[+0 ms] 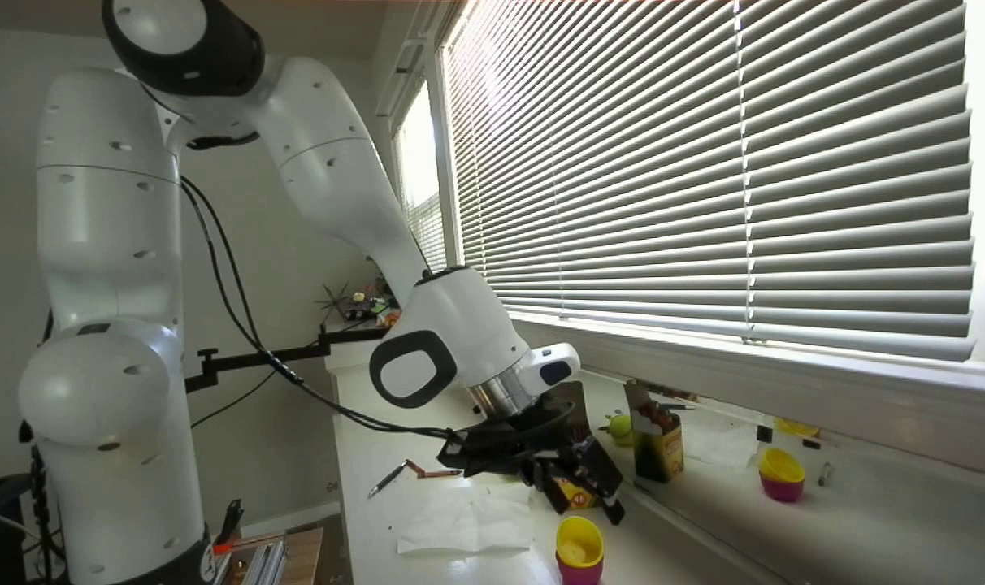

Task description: Pick up the yellow cup and put it inside the purple cup

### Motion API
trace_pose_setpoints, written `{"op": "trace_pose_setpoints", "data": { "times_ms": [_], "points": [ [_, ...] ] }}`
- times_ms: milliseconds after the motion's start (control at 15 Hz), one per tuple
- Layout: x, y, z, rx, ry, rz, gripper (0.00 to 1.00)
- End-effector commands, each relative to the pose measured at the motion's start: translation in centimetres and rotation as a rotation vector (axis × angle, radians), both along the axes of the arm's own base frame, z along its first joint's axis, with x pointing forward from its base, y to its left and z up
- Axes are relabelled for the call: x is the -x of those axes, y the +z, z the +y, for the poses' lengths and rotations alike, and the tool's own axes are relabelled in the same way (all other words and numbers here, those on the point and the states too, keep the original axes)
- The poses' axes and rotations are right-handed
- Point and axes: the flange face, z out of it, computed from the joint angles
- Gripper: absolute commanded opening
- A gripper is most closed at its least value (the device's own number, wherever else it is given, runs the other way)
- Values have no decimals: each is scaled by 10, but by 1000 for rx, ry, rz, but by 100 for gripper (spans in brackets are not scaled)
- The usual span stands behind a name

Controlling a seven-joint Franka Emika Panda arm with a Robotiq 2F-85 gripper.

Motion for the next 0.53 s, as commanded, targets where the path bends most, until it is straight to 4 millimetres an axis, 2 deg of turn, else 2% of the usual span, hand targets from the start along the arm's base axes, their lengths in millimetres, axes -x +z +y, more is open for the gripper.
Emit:
{"op": "trace_pose_setpoints", "data": {
  "times_ms": [0,133,467],
  "points": [
    [13,-8,-2,19,-185,-45,100],
    [18,-1,10,1,-235,-73,100],
    [38,6,51,-78,-228,-56,100]
  ]
}}
